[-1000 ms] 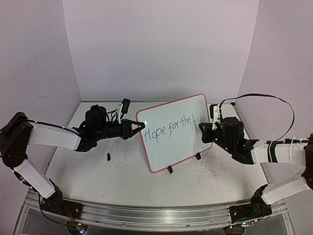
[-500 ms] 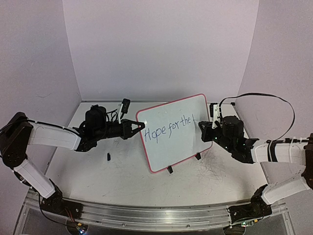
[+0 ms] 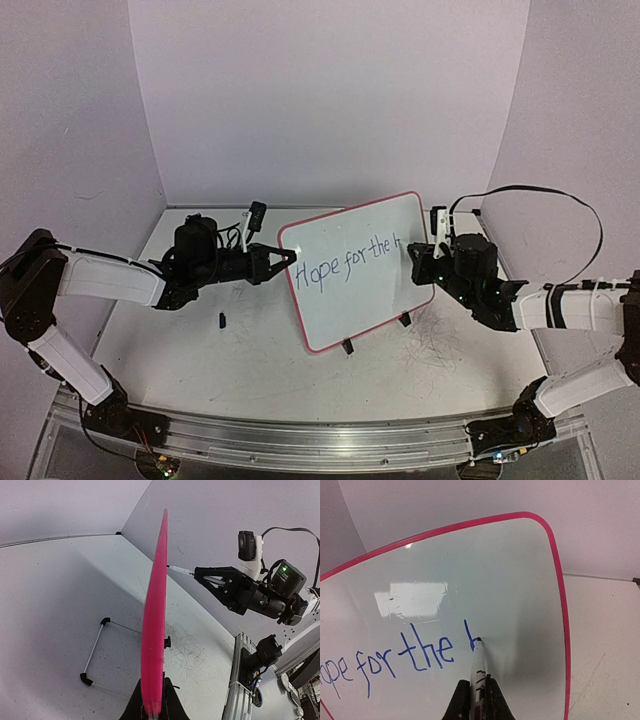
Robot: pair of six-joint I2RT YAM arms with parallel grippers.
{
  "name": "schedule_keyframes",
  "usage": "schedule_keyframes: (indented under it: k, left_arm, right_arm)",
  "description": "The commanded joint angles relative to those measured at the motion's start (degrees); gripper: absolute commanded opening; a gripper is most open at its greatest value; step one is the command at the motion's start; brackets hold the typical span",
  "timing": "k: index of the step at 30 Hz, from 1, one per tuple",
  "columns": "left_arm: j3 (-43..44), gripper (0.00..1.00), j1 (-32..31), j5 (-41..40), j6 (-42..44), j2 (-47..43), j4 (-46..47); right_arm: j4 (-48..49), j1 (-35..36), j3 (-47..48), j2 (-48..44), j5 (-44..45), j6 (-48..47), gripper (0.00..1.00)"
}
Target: Write a sentence on the whiteboard
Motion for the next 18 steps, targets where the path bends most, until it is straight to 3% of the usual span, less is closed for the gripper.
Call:
schedule_keyframes:
  k: [1, 18]
  left_arm:
    - [1.24, 0.00, 0.33, -2.47, 4.69, -1.43, -1.57]
    - [1.22, 0.00, 0.33, -2.58, 4.61, -1.44, -1.70]
  right_arm:
    - [-0.08, -0.32, 1.80, 0.04, 3.14, 0.54, 0.00]
    - [-2.10, -0.30, -1.46, -1.68, -2.00, 2.40, 0.00]
